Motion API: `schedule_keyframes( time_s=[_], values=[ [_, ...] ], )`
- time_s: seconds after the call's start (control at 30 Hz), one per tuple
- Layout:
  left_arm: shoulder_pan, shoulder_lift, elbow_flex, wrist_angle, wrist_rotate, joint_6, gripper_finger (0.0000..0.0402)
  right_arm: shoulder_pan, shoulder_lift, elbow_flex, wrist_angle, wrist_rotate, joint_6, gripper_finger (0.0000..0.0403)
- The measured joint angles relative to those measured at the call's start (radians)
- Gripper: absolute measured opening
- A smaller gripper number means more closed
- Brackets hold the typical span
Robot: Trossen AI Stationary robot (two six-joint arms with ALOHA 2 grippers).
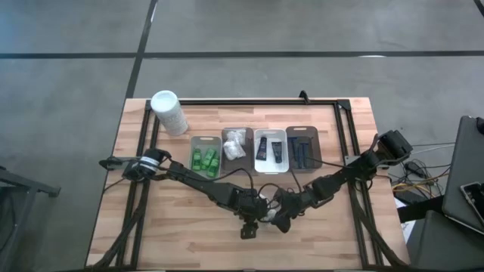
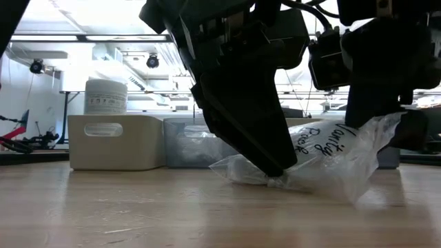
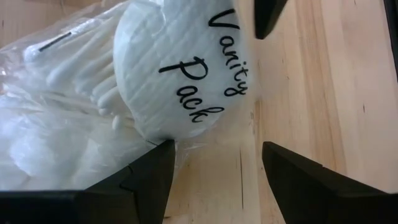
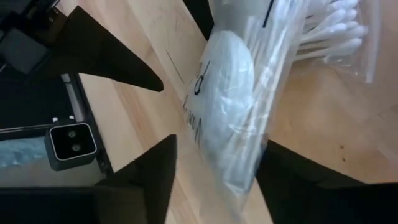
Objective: Pick & Place Travel size toiletries
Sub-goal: Put the bottom cotton pack into the left black bin
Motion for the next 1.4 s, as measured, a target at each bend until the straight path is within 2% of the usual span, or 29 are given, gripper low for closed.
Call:
schedule_keyframes(
  time_s=[0.23,0.37,0.5,0.6,0.8,0.93,1.0,1.13,1.23,1.33,1.4],
  values=[
    [-0.002,-0.009,0.007,-0.008,-0.004,-0.004,0.0248,0.0,0.0,0.004,-0.007,0.0,0.024,0.0121],
    [-0.009,-0.063,0.019,-0.026,-0.019,-0.024,0.0248,0.0,-0.002,0.025,-0.012,0.0,0.003,0.0069],
    [-0.024,-0.146,0.018,-0.119,-0.09,-0.027,0.0248,0.0,-0.005,0.058,-0.015,0.004,-0.038,0.0023],
    [-0.039,-0.227,0.018,-0.228,-0.154,-0.042,0.0248,-0.001,-0.013,0.11,-0.075,0.005,-0.071,0.0025],
    [-0.086,-0.412,0.018,-0.375,-0.32,-0.096,0.0248,0.0,-0.024,0.262,-0.308,0.034,-0.15,0.0028],
    [-0.118,-0.522,0.017,-0.38,-0.488,-0.073,0.0248,-0.006,-0.026,0.381,-0.48,0.045,-0.219,0.0023],
    [-0.12,-0.557,0.018,-0.348,-0.535,-0.013,0.0248,-0.009,-0.024,0.439,-0.568,0.045,-0.274,0.0025],
    [-0.096,-0.571,0.018,-0.299,-0.485,0.175,0.0248,-0.026,-0.022,0.535,-0.715,0.012,-0.364,0.0027],
    [-0.063,-0.569,0.018,-0.292,-0.427,0.29,0.0248,-0.034,-0.021,0.576,-0.745,0.004,-0.394,0.0027],
    [-0.017,-0.564,0.017,-0.252,-0.375,0.296,0.0248,-0.034,-0.021,0.605,-0.753,0.001,-0.395,0.0027],
    [0.014,-0.556,0.016,-0.177,-0.297,0.29,0.0248,-0.033,-0.021,0.614,-0.744,0.0,-0.395,0.0027]
  ],
)
